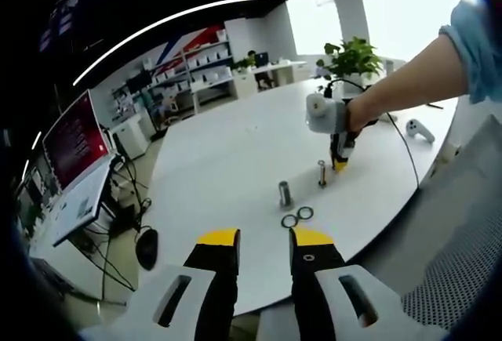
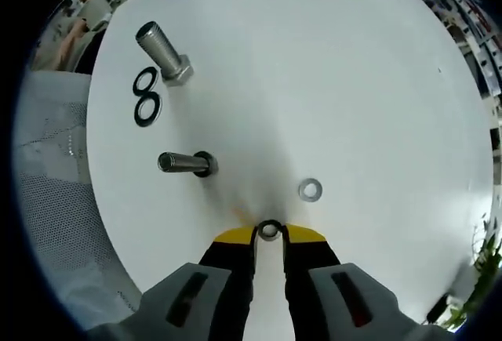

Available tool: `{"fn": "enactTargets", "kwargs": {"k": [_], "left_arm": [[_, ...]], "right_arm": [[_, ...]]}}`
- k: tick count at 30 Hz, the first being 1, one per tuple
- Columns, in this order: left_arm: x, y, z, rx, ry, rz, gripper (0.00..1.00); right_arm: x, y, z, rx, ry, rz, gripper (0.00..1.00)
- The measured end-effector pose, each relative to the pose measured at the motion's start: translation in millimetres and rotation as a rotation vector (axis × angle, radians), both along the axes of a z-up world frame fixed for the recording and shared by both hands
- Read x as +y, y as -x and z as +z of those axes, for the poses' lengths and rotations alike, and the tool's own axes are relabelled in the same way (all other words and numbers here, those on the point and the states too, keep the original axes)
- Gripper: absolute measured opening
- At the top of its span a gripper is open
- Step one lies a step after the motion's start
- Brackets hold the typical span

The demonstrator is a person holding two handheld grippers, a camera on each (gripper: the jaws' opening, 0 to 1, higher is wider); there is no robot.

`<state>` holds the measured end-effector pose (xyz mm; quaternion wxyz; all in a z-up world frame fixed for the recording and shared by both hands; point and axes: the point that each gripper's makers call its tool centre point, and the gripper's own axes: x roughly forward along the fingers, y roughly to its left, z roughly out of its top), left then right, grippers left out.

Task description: Place the washer onto the threaded stud by aligning its center hole with the stud, sliding it down to the base, and recovering from edge contact or off-axis alignment until the washer reaches the visible bottom stop.

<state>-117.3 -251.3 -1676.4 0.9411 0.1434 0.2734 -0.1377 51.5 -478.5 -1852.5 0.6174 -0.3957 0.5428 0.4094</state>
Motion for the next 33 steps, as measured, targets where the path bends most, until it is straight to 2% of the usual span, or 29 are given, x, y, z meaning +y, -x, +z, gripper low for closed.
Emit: {"fn": "enactTargets", "kwargs": {"k": [19,22,24,33], "left_arm": [[-0.5,0.0,-0.2,0.005,0.004,-0.003,0.22],[-0.5,0.0,-0.2,0.005,0.004,-0.002,0.22],[-0.4,-0.1,0.5,0.001,0.005,-0.002,0.22],[0.6,0.7,-2.3,0.017,-0.002,0.003,0.22]], "right_arm": [[1.6,-4.6,-0.7,-0.002,0.025,0.025,0.15],[3.2,-2.1,0.6,0.009,0.046,0.064,0.15],[3.0,-7.5,-2.2,0.017,0.049,0.052,0.15],[1.3,-2.5,-2.0,0.008,0.056,0.054,0.15]]}}
